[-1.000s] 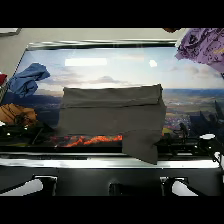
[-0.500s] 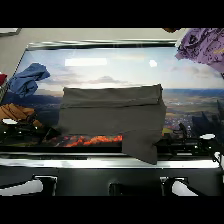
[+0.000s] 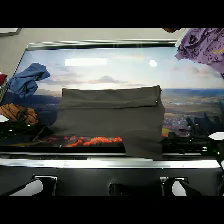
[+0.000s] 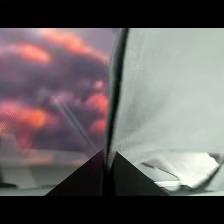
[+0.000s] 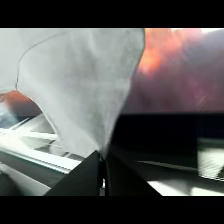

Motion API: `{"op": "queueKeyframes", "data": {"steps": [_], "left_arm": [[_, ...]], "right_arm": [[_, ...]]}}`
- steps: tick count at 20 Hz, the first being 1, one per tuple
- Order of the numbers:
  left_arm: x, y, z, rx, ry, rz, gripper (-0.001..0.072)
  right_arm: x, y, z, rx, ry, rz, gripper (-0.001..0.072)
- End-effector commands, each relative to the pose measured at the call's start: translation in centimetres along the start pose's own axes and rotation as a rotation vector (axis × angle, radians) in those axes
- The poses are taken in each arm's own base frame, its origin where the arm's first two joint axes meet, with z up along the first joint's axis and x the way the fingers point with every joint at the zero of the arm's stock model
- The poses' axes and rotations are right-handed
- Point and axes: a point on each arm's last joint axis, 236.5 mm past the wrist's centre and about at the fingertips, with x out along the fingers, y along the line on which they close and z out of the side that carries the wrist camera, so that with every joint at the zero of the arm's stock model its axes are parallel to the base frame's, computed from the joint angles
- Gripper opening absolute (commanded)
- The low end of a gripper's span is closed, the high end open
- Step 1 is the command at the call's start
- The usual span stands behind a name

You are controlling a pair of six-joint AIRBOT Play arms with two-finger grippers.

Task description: Fold the clothes and pants, and hang the long-sleeved shirts on hangers.

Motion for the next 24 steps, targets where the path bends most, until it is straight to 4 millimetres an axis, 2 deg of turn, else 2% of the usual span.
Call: {"op": "queueKeyframes", "data": {"steps": [1, 3, 5, 8, 12, 13, 16, 18, 20, 24], "left_arm": [[-3.4, 0.7, -1.1, 0.001, -0.077, 0.104, 0.0017], [-4.3, 0.0, -1.0, 0.025, -0.122, 0.101, 0.0016], [-4.3, -0.5, -0.5, 0.043, -0.151, 0.100, 0.0016], [-4.2, -2.2, 1.8, 0.058, -0.243, 0.064, 0.0015], [-3.5, -3.6, 4.9, 0.064, -0.328, 0.050, 0.0015], [-3.2, -4.0, 5.6, 0.073, -0.329, 0.051, 0.0015], [-2.5, -5.8, 8.5, 0.113, -0.331, 0.055, 0.0015], [-2.1, -6.7, 10.9, 0.122, -0.329, 0.055, 0.0015], [-1.4, -7.3, 13.1, 0.128, -0.322, 0.056, 0.0015], [0.3, -8.7, 16.7, 0.152, -0.307, 0.055, 0.0015]], "right_arm": [[-2.8, 0.6, -1.2, -0.022, -0.096, -0.092, 0.0035], [-3.7, 2.2, -1.6, -0.056, -0.146, -0.066, 0.0034], [-4.3, 3.2, -1.1, -0.083, -0.185, -0.048, 0.0034], [-5.7, 4.4, 2.0, -0.127, -0.260, -0.033, 0.0034], [-7.0, 6.0, 7.1, -0.172, -0.282, 0.016, 0.0034], [-6.7, 6.5, 8.4, -0.199, -0.272, 0.011, 0.0034], [-3.8, 8.6, 12.2, -0.292, -0.239, -0.047, 0.0034], [-2.2, 9.0, 15.4, -0.304, -0.251, -0.118, 0.0035], [-0.9, 9.6, 17.7, -0.313, -0.240, -0.134, 0.0035], [-0.1, 9.9, 21.9, -0.306, -0.246, -0.144, 0.0035]]}}
